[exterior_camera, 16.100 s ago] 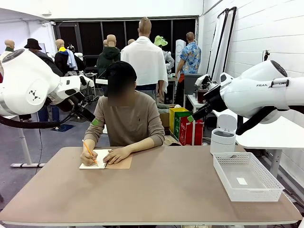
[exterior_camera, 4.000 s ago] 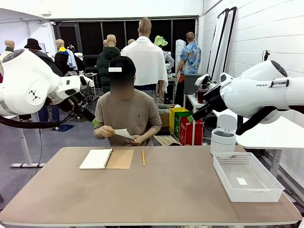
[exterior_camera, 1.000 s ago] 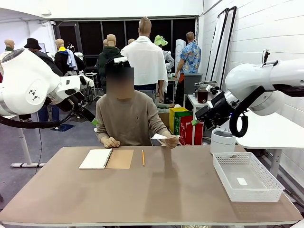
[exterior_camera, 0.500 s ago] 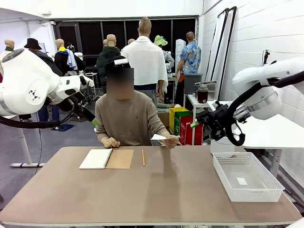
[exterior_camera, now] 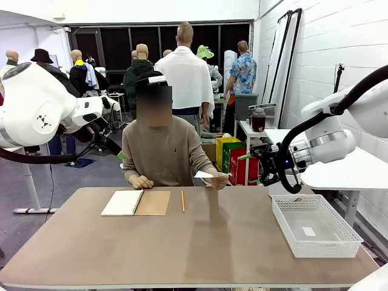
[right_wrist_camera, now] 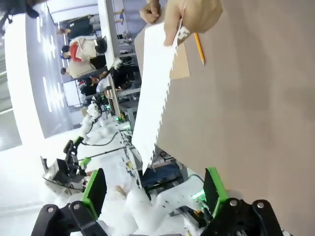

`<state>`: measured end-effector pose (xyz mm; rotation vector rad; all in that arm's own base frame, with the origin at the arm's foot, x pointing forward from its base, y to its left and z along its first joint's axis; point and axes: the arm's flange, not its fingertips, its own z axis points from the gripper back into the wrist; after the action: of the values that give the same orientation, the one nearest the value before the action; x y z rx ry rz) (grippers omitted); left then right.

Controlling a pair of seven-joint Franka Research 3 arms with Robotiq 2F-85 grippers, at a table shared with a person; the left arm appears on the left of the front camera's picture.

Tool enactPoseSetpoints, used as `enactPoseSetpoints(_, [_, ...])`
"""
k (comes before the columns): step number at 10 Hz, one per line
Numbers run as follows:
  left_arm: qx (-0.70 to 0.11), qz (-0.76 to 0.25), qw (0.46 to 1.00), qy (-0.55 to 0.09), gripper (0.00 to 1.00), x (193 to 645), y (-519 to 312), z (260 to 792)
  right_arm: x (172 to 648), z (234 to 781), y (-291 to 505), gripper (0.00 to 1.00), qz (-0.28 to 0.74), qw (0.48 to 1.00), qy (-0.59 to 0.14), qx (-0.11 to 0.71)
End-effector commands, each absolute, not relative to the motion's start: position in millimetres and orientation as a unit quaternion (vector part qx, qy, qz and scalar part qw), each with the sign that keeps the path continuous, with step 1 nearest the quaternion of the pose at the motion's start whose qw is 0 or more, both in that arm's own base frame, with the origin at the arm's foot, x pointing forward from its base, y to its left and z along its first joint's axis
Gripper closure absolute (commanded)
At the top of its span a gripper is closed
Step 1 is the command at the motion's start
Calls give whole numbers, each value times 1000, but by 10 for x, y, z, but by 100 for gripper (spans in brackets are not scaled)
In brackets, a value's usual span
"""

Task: Sort the paper based on its condition.
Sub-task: If a person hands you a paper, place it in the Organizing basket , and if it's crumpled, put it in the Trash can.

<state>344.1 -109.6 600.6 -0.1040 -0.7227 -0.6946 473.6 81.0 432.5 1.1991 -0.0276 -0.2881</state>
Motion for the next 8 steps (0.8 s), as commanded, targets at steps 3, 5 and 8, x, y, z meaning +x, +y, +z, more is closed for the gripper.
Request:
enactPoseSetpoints(3, [-54,-334,873,-351,0,3447,-1087,6014,4870,4238,1040,0,-155,821,-24,549])
enactPoseSetpoints(5, [-54,-334,873,-351,0,3447,-1087,6014,4805,4202,932,0,-154,812,-12,564])
enactPoseSetpoints(8, [-54,-334,873,-351,0,3447,-1087,6014,4821,4193,947,0,-155,814,-15,560])
